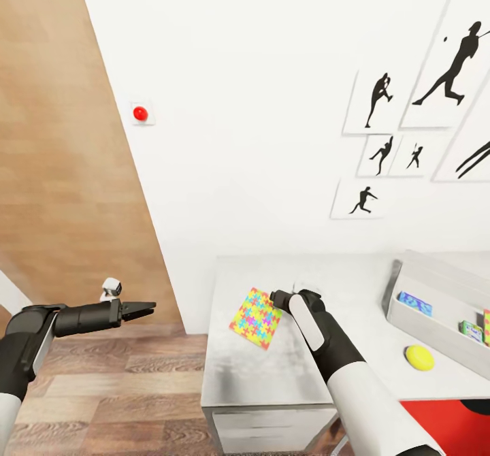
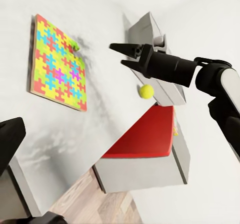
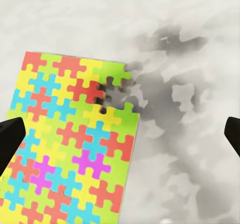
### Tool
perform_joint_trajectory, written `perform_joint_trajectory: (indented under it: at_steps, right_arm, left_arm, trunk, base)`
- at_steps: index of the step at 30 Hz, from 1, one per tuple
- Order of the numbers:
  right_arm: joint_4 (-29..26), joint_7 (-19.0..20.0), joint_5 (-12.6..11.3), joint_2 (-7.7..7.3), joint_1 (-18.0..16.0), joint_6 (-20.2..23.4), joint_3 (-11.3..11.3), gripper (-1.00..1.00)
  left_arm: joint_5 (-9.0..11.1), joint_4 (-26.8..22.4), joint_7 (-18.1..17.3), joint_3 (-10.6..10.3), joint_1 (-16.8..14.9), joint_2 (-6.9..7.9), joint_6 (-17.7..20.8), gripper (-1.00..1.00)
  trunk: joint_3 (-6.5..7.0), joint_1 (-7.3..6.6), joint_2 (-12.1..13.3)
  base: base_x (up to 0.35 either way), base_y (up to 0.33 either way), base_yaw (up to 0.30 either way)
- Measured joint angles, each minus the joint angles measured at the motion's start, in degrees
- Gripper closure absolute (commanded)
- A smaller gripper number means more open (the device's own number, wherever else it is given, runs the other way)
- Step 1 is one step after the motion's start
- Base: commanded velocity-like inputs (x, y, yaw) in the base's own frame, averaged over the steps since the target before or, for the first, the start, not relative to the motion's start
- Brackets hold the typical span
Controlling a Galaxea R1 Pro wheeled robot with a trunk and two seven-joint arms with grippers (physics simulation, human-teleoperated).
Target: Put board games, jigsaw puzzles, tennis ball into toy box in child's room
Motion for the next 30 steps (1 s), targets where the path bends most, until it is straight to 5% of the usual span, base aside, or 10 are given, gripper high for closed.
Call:
perform_joint_trajectory:
  at_steps: [15, 23, 30]
  right_arm:
    - [0.0, 0.9, 0.0, -0.09, 0.0, 0.1, 0.0, -1.00]
    - [0.3, 11.7, 0.1, -0.31, 0.0, 1.7, -0.4, -1.00]
    - [0.3, 14.7, 0.2, -0.41, 0.0, 2.2, -0.5, -1.00]
  left_arm:
    - [0.0, 0.0, 0.0, 0.0, 0.0, 0.00, 0.0, -1.00]
    - [0.0, 0.0, 0.0, 0.0, 0.0, 0.00, 0.0, -1.00]
    - [0.0, 0.0, 0.0, -0.1, 0.0, 0.00, 0.0, -1.00]
  trunk:
    - [-1.40, 0.00, 0.0]
    - [-2.15, 0.00, 0.0]
    - [-2.80, 0.00, 0.0]
  base:
    - [0.000, 0.000, 0.000]
    - [0.000, 0.000, 0.000]
    - [0.000, 0.000, 0.000]
